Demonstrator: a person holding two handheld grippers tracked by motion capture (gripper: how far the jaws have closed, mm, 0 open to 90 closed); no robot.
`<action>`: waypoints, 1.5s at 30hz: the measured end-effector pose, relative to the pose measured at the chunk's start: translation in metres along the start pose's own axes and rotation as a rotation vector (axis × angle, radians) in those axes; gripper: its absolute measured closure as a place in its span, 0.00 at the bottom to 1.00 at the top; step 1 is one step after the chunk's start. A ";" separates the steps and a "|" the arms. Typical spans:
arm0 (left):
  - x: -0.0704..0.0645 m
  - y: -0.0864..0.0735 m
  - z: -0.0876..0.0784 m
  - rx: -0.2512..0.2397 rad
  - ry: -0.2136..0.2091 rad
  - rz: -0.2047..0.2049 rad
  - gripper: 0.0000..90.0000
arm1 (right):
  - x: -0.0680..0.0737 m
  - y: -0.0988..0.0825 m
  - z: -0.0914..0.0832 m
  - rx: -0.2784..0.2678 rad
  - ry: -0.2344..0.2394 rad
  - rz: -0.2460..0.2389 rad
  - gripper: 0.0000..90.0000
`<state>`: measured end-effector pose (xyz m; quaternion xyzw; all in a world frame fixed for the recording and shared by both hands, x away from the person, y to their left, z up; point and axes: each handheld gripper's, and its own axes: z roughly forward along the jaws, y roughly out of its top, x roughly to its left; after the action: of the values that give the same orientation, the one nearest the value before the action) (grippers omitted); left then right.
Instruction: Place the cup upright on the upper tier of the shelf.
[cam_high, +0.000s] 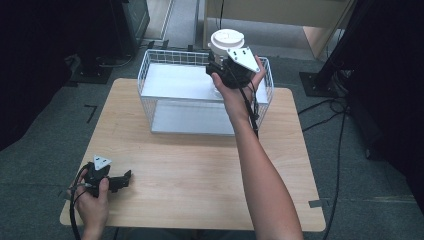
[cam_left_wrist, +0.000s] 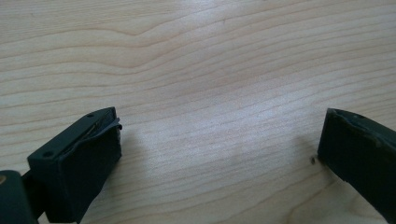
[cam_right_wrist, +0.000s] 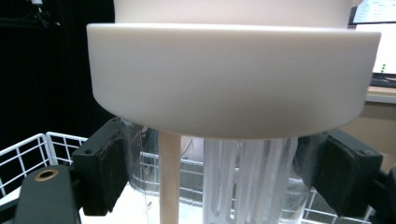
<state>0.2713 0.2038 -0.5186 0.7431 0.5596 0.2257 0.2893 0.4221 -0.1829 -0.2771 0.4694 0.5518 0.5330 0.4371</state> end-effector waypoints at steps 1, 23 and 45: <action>0.000 0.000 0.000 0.000 0.000 0.000 0.00 | 0.000 0.000 0.002 0.001 0.004 0.002 0.18; 0.000 0.001 0.001 -0.002 -0.005 0.005 0.00 | 0.010 -0.012 0.018 0.006 0.042 0.000 0.18; 0.000 0.001 0.001 -0.002 -0.005 0.006 0.00 | 0.000 -0.015 0.005 0.029 0.100 0.014 0.00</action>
<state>0.2725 0.2030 -0.5187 0.7449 0.5565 0.2254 0.2908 0.4268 -0.1821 -0.2920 0.4522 0.5773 0.5509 0.3985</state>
